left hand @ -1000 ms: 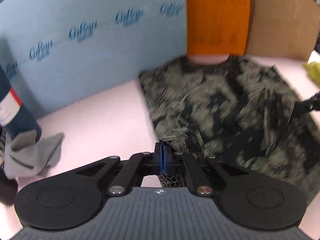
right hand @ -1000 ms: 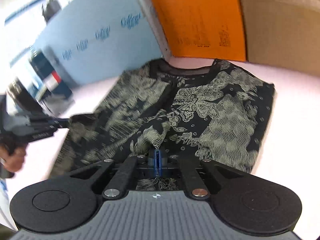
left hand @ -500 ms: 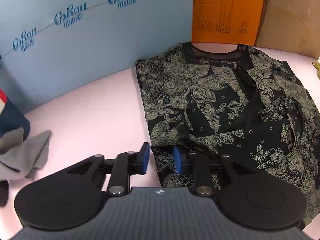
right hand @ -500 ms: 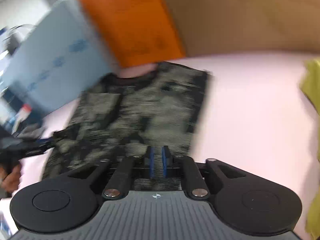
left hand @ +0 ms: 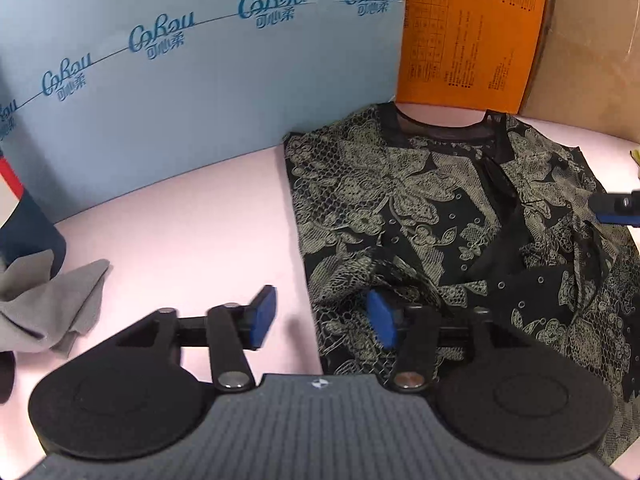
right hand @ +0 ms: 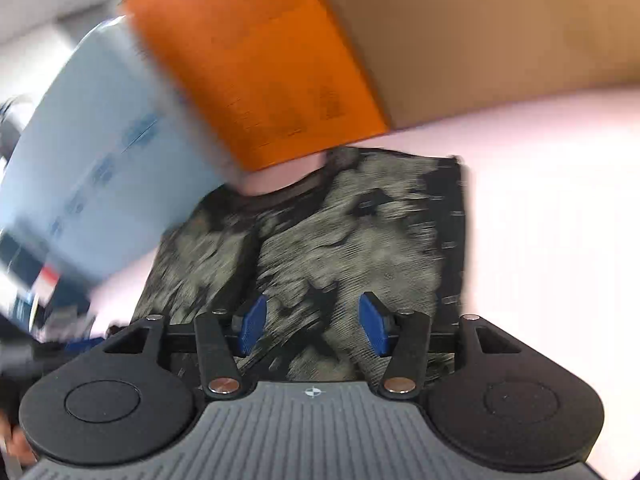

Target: Fold clothes

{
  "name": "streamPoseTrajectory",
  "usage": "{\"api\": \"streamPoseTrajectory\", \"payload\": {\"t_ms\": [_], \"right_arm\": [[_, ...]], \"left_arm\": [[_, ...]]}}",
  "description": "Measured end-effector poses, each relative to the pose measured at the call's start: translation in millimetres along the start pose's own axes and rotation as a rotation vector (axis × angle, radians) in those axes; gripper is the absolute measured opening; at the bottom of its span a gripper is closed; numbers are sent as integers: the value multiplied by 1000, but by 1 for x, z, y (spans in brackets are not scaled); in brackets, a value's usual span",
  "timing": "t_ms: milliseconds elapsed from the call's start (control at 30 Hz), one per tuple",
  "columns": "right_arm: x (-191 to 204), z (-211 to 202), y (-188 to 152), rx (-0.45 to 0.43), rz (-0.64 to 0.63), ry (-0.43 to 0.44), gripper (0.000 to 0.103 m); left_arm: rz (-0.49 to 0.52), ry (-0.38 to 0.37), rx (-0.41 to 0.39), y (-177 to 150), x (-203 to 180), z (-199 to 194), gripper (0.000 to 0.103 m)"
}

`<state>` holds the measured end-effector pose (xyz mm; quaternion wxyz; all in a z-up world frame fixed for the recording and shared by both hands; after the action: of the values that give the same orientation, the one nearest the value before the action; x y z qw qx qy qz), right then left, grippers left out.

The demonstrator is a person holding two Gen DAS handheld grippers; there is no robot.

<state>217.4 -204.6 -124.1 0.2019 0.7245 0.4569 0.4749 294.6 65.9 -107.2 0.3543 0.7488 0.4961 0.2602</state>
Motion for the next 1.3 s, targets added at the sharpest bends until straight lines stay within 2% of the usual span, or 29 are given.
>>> {"api": "streamPoseTrajectory", "payload": {"t_ms": [33, 100, 133, 167, 233, 267, 300, 400, 467, 600, 700, 800, 900, 967, 1067, 1133, 1233, 1300], "right_arm": [[-3, 0, 2, 14, 9, -4, 50], [0, -4, 13, 45, -55, 5, 50], [4, -7, 22, 47, -99, 15, 54], [9, -10, 33, 40, -141, 26, 63], [18, -18, 60, 10, -216, 48, 73], [23, -22, 73, -6, -247, 60, 74], [29, -27, 85, -11, -275, 76, 75], [50, -37, 95, 38, -330, 147, 80], [64, -45, 80, 80, -357, 204, 80], [81, -57, 6, 192, -460, 280, 80], [84, -54, -46, 277, -417, 331, 80], [90, -36, -72, 304, -340, 342, 80], [88, -11, -77, 316, -253, 333, 80], [83, 4, -65, 253, -226, 294, 79], [64, 18, -29, 80, -183, 159, 80], [48, 20, -8, 8, -102, 100, 80], [35, 6, 10, -30, -52, 84, 81], [29, -9, 14, -20, -85, 86, 83]], "left_arm": [[9, -1, 12, 2, 1, -1, 51], [43, -6, 11, 14, 3, -3, 51], [61, 1, -4, 24, 6, -5, 51], [78, 15, -20, 36, 9, -8, 52], [101, 31, -39, 55, 13, -11, 57], [111, 35, -48, 64, 15, -13, 65], [122, 39, -57, 72, 16, -15, 67], [158, 50, -64, 77, 14, -25, 67], [153, 18, -67, 72, 9, -33, 67], [147, 10, -55, 44, 6, -42, 67], [76, 18, -27, 22, 8, -41, 67], [1, 49, -10, 11, 14, -37, 66], [-43, 66, -10, 9, 17, -35, 66], [-51, 72, -12, 9, 18, -34, 67], [-51, 81, -5, 6, 20, -32, 67], [-46, 76, 9, 0, 20, -32, 67], [-20, 74, 31, -12, 22, -34, 68], [-5, 69, 46, -22, 23, -37, 68]]}}
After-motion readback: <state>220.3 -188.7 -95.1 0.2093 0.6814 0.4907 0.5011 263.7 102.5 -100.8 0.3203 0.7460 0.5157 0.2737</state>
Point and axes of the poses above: each gripper's, at about its wrist camera, not at the fingertips, and z roughly the way its jaws point, x to its left, y to its top, the point moved 10 cm from there along z, roughly the way its jaws point, and after that the axes turned 14 degrees about -x, right-handed, at the moved point
